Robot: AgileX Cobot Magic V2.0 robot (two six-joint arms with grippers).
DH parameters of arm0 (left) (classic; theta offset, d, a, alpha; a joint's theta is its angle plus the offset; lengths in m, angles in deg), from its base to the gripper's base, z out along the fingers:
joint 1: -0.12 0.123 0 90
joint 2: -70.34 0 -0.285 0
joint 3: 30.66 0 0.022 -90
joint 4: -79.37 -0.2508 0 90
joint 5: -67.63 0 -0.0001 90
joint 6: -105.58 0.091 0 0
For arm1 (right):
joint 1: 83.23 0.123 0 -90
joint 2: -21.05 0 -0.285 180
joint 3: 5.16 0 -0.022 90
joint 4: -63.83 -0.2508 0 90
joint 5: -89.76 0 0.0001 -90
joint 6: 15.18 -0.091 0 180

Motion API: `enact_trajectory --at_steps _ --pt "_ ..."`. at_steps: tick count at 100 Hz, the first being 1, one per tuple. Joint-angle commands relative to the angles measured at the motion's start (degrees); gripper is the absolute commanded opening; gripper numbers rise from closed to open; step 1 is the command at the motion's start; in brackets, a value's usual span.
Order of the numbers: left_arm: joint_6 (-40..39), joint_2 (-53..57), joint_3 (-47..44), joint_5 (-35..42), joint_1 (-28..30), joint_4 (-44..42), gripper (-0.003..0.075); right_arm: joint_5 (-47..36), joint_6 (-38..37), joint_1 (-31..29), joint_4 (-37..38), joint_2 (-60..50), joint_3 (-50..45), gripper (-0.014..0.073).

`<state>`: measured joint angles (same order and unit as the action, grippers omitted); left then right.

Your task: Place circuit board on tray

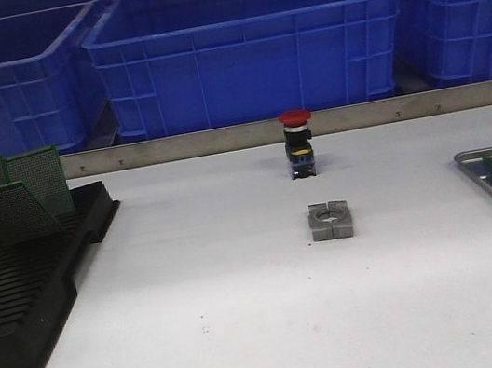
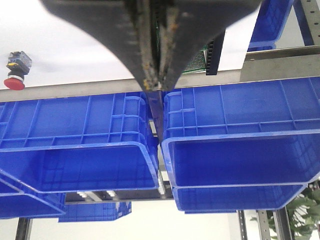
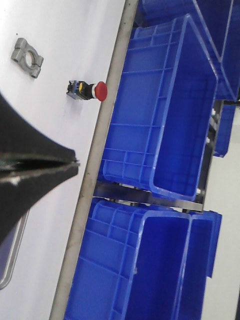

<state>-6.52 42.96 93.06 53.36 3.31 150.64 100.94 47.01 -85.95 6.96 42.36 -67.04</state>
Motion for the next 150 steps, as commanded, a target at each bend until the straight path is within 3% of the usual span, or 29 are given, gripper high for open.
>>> enact_trajectory --at_steps 1,106,113,125,130,141,150 --pt "0.0 3.0 -0.6 2.0 -0.5 2.1 -0.002 -1.9 0.4 0.0 -1.2 -2.9 0.7 -0.0061" --pt "-0.8 10.7 -5.9 4.3 -0.6 0.4 -0.002 -1.5 0.4 0.0 -1.2 -4.9 0.6 -0.0061" --pt "-9.5 12.3 -6.5 4.3 -0.6 -9.3 -0.002 -1.5 0.4 0.0 -1.2 -4.9 0.6 -0.0061" --pt "-45.3 13.7 -7.6 -0.9 -0.6 -39.1 -0.002 -1.5 0.4 0.0 -1.2 -4.9 0.6 -0.0061" --pt "-55.6 14.4 -8.3 -2.2 -0.6 -46.6 -0.002 -1.5 0.4 0.0 -1.2 -4.9 0.6 -0.0061" --pt "-64.8 16.1 -12.8 3.3 -0.6 -56.8 -0.002 -1.5 0.4 0.0 -1.2 -4.9 0.6 -0.0061" --pt "-66.4 17.6 -18.8 15.8 -0.6 -61.7 -0.002 -1.5 0.4 0.0 -1.2 -4.9 0.6 -0.0061"
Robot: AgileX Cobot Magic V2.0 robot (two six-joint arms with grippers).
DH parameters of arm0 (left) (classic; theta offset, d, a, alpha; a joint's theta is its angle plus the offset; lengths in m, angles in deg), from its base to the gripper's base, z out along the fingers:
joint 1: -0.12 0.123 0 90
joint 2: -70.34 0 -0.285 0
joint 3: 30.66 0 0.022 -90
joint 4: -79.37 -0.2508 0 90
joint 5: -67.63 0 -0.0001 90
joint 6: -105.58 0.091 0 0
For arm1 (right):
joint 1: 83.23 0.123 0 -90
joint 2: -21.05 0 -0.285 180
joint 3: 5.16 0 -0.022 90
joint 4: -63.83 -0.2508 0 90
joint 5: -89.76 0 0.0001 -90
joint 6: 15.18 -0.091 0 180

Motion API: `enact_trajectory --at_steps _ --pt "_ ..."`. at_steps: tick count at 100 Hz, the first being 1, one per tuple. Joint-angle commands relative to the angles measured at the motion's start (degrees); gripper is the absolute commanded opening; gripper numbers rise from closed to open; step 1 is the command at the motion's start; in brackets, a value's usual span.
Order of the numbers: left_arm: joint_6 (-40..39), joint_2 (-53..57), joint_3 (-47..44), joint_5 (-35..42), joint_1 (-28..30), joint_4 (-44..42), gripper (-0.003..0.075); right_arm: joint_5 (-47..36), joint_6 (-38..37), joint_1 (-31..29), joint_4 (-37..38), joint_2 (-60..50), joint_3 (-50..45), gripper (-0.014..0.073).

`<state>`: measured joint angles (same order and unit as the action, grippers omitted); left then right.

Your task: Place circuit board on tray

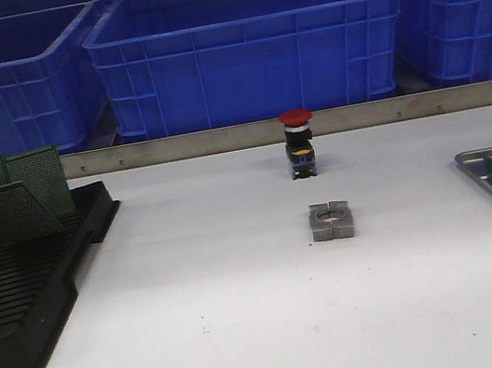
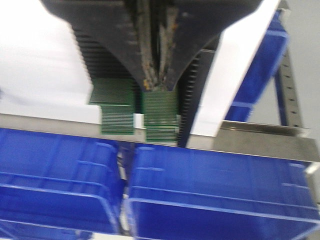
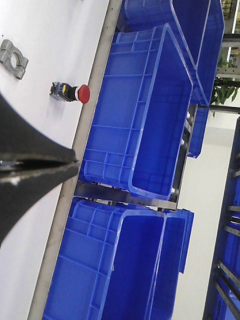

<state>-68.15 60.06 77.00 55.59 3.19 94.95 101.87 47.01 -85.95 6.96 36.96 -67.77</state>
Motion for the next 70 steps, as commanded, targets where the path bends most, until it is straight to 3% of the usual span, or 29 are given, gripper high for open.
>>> enact_trajectory --at_steps 1,7,10,19,70 --pt "-5.0 0.8 -3.2 15.5 -0.5 -6.4 -0.002 -2.4 0.4 0.0 -1.2 0.5 1.3 -0.0061" --pt "-5.2 2.4 -6.6 20.9 -0.5 -8.8 -0.002 -2.4 0.4 0.0 -1.2 0.5 1.3 -0.0061" --pt "-5.2 3.7 -6.1 15.3 -0.5 -9.6 -0.002 -2.4 0.4 0.0 -1.2 0.5 1.3 -0.0061" --pt "-5.3 4.4 -6.3 12.0 -1.0 -11.0 -0.002 -2.3 0.4 0.0 -1.2 0.6 1.3 -0.0061" --pt "-7.6 4.4 -6.3 7.4 -3.4 -15.6 -0.002 -2.3 0.4 0.0 -1.2 0.6 0.9 -0.0061"
